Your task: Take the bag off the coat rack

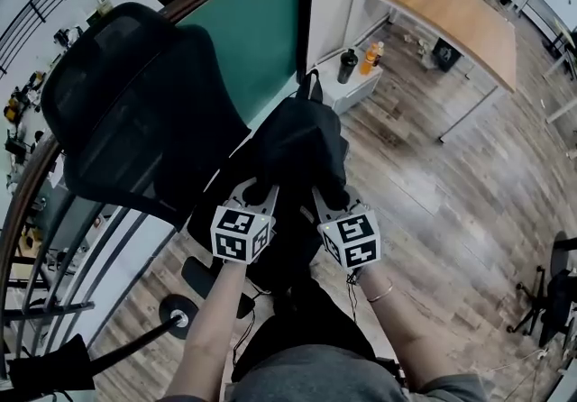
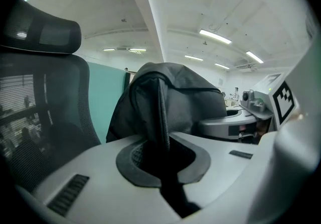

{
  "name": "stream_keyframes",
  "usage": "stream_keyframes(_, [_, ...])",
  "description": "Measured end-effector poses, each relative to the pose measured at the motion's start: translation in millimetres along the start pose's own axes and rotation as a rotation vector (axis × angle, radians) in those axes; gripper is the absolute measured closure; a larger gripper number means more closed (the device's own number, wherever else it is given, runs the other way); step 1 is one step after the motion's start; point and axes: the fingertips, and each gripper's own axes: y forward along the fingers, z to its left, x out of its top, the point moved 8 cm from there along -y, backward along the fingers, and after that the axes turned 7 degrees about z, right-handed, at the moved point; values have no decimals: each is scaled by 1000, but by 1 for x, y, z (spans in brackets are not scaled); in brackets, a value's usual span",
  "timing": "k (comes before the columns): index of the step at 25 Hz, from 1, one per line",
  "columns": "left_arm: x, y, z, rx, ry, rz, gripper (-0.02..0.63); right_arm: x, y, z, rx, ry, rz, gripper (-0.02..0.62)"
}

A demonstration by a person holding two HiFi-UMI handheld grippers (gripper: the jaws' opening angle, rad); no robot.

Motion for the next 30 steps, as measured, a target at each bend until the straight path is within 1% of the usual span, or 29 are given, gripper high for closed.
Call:
stream_keyframes(5, [2, 32, 9, -5, -12, 24, 571, -4, 23, -23, -13, 17, 23, 569])
stream_keyframes(14, [-6, 68, 24, -1, -48, 72, 571, -14, 54, -45, -13, 41, 68, 568])
stream_keyframes(17, [-12, 76, 27, 9, -57, 89, 571, -20, 63, -49, -5, 56, 85, 568])
stream_keyframes(25, [-35, 93, 40, 39, -120, 142, 569, -41, 89, -50, 23, 87, 137, 568])
stream_keyframes(30, [-38, 102, 50, 49, -132, 158, 569, -40, 100, -51, 37, 81, 141, 568])
